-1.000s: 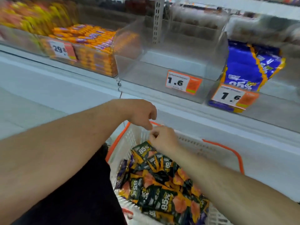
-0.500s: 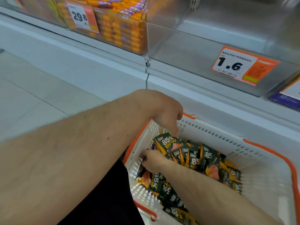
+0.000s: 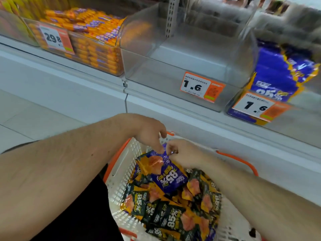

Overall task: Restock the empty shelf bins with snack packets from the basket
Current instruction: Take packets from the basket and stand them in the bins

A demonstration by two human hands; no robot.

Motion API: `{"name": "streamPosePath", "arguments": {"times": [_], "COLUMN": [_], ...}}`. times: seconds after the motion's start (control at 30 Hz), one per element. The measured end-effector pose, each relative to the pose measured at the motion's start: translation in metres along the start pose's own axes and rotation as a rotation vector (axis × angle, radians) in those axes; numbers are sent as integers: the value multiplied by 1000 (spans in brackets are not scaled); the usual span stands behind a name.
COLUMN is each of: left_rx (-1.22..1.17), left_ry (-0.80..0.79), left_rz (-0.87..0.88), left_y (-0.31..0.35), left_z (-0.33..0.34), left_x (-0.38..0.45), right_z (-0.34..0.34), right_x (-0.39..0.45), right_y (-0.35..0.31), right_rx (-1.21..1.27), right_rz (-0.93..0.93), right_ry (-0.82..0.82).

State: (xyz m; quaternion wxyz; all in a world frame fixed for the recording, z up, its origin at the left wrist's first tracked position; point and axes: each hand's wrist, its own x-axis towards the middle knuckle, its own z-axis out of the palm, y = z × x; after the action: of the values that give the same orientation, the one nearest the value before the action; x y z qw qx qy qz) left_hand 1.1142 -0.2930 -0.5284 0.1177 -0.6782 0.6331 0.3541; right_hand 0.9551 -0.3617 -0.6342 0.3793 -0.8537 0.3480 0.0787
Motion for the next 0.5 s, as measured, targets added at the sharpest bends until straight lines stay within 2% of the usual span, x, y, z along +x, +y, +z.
{"name": "streamPosePath", "arguments": {"times": [0.17, 0.33, 0.43, 0.5], "left_rx": [-308, -653, -861, -992], "left_ry": [43, 137, 194, 234], "left_rz": [70, 195, 256, 277], "left_y": [21, 60, 80, 88], "left_z": [15, 24, 29, 28], "left_x": [8, 15, 20, 22], "right_z": [-71, -108, -123, -131], "right_x": [-53, -88, -107, -119], "right_y": [2, 2, -3, -2], "right_rx": [50, 110, 103, 124], "right_rz": [-60, -69, -83, -81], "right_ry": [62, 147, 284, 473]}}
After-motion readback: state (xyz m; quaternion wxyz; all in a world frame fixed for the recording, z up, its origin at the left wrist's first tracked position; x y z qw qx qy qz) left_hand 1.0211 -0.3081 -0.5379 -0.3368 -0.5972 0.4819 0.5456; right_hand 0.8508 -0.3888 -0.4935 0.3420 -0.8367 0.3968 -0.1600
